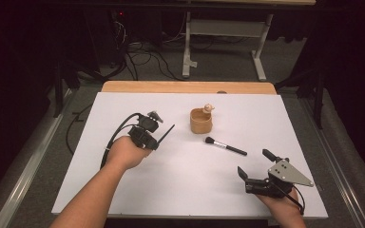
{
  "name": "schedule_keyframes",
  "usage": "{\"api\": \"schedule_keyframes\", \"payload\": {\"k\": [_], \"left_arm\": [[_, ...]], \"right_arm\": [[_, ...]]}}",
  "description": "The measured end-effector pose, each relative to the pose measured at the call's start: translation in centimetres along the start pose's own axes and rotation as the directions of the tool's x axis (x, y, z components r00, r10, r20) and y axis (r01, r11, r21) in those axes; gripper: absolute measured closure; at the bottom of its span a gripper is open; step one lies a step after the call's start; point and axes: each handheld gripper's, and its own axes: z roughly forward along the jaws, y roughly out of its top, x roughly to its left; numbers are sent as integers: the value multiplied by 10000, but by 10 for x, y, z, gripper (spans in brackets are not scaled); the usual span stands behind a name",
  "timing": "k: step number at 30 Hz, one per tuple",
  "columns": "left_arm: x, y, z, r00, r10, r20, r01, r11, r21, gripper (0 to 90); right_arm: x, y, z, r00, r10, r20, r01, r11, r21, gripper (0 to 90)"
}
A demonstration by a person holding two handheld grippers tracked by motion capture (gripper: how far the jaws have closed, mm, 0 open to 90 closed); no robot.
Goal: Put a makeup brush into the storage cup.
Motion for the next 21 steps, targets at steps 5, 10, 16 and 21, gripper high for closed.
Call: {"api": "schedule_keyframes", "payload": {"k": [5,10,16,21], "left_arm": [[-15,-7,-2,9971,721,251,-720,9974,-46,830],[-23,-12,-2,9929,1125,392,-1122,9936,-94,829],[-30,-15,0,9851,1596,647,-1597,9872,-46,829],[-34,-16,1,9764,1996,821,-2000,9798,-32,829]], "right_arm": [[0,-1,0,9999,-103,-24,104,9999,31,14],[0,-3,1,9999,-112,-36,112,9999,46,14],[3,-4,1,9998,-172,-78,173,9997,160,14],[5,-4,2,9999,-133,-71,134,9997,208,14]]}}
